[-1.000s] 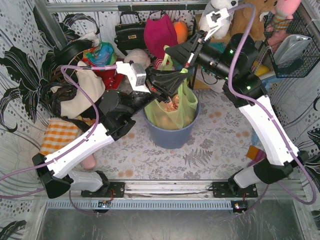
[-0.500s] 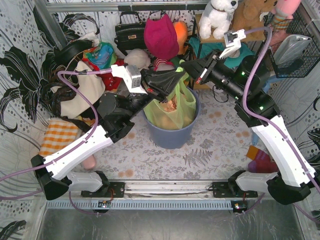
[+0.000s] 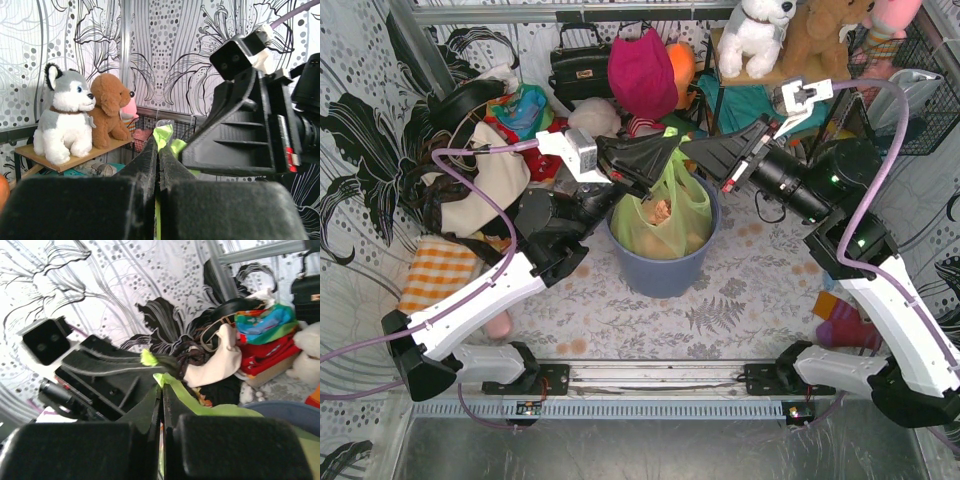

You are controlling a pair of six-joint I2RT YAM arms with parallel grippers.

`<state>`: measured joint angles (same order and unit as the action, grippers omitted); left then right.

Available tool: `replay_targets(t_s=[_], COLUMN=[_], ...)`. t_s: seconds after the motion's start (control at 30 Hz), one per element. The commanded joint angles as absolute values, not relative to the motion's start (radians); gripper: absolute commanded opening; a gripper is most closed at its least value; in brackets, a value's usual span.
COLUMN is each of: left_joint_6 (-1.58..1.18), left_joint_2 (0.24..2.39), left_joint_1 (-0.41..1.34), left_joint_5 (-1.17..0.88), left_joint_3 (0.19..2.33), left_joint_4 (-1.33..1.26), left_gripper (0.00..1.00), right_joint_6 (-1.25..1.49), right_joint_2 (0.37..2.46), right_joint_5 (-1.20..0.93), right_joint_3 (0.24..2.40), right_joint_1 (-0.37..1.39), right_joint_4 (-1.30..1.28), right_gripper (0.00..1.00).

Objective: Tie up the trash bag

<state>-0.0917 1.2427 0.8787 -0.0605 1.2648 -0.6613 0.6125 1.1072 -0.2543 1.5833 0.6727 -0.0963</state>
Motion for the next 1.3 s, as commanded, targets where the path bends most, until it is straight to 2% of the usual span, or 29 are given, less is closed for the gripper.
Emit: replay_targets(t_s=[0.0,0.2,0.53,0.73,1.07,1.27], left_joint_6=[-0.069,-0.069,-0.06,-0.055,-0.042,-0.044], left_joint_2=[1.223,1.228,1.219,1.217,1.212,1.216], left_joint_1=[0.877,0.877,0.877,0.877,0.876,0.876], left_joint_5=[-0.008,-0.013,-0.016,-0.015,-0.026,-0.037], left_joint_3=[1.267,1.276,1.278,1.277,1.27,1.266], left_joint_4=[-0.717,-0.706,-0.694,-0.686,-0.68,-0.688], left_gripper=[0.05,0.06,0.05,0.06,0.05,0.05], right_joint_6=[0.579,0.517,0.385,0.361,0.343,0.345], right_joint_2=[1.095,1.124,1.142,1.149,1.042,1.034], right_joint_5=[-0.354,-0.326,-0.046,0.021,0.079,0.051], right_joint_3=[1.581,1.595,1.553,1.51,1.437,1.439], right_joint_1=[0.717,0.83,0.995,1.013,1.014,1.014], right_joint_4=[-0.036,-0.112,-0.198,-0.213,-0.128,-0.075], right_gripper=[0.0,0.0,0.0,0.0,0.0,0.0])
